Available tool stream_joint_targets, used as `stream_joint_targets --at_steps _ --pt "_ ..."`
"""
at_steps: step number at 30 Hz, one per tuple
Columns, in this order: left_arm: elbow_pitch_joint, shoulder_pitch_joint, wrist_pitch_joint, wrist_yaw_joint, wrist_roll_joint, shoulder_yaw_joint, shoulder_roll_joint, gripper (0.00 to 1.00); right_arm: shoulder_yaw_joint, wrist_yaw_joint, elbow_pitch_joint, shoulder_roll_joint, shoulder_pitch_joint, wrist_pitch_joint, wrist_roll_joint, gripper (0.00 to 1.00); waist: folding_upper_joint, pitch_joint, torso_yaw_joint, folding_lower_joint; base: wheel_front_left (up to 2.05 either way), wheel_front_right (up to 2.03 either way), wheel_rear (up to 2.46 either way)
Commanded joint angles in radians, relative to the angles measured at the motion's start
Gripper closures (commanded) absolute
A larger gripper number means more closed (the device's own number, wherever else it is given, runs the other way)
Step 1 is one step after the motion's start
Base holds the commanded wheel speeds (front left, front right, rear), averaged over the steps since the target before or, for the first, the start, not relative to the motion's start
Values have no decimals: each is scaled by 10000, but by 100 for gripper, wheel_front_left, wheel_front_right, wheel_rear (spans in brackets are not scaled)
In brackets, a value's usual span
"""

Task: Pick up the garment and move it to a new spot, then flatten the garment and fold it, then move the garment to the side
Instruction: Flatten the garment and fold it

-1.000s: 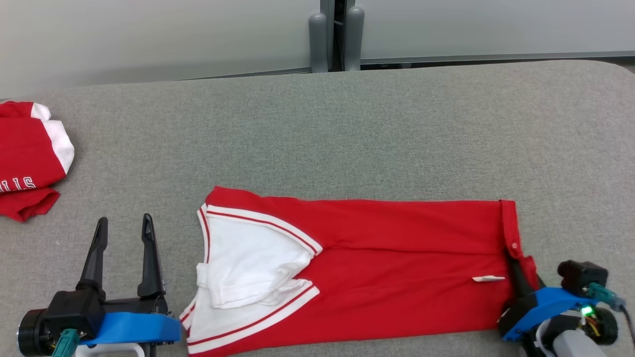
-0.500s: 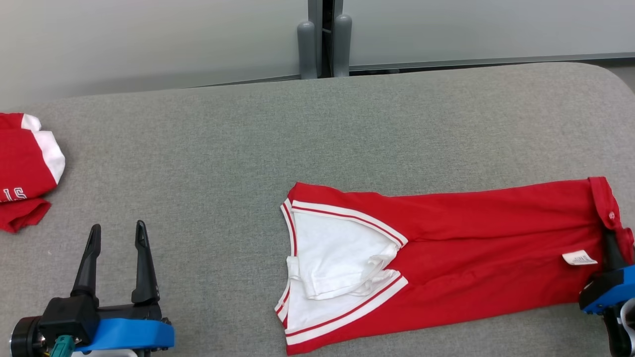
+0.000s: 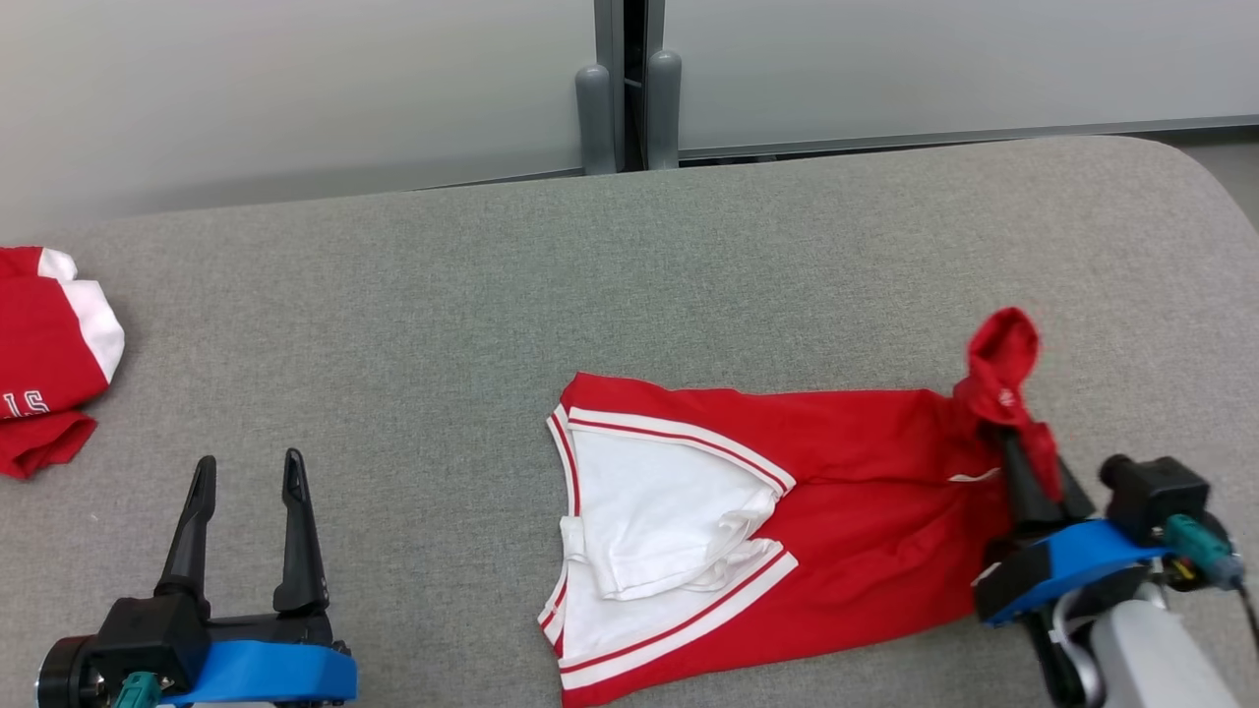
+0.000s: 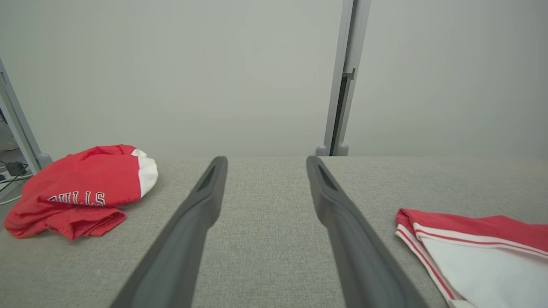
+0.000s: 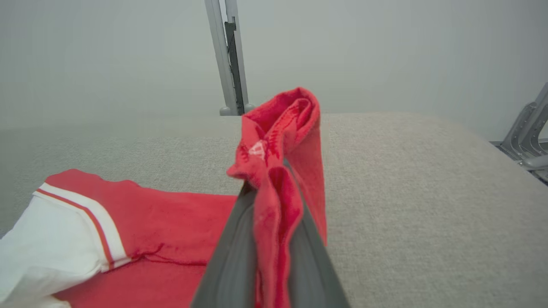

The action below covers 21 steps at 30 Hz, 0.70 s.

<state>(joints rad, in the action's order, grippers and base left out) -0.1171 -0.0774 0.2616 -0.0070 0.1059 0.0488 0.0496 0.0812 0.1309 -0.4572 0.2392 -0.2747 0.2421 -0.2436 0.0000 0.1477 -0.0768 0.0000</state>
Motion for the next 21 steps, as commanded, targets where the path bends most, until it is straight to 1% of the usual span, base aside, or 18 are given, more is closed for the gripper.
stream_joint_targets --at_steps 1,5,9,16,21 --pt "-13 121 44 25 37 -10 25 0 344 -4 307 -176 141 -81 66 100 0 12 14 0 0 0 0" --pt "-8 101 44 23 51 -60 26 0 1181 -4 851 -519 159 -281 -4 100 0 94 65 0 0 0 0" --pt "-50 -12 45 11 48 -101 25 0 1898 -4 1060 -891 3 -393 -84 100 0 175 166 0 0 0 0" --pt "-120 -235 45 18 108 -242 25 0 3132 -4 921 -1505 -439 -363 -198 100 0 337 412 0 0 0 0" --pt "-168 -343 45 48 151 -387 26 0 3934 -4 619 -1771 -849 -282 -345 100 0 458 599 0 0 0 0"
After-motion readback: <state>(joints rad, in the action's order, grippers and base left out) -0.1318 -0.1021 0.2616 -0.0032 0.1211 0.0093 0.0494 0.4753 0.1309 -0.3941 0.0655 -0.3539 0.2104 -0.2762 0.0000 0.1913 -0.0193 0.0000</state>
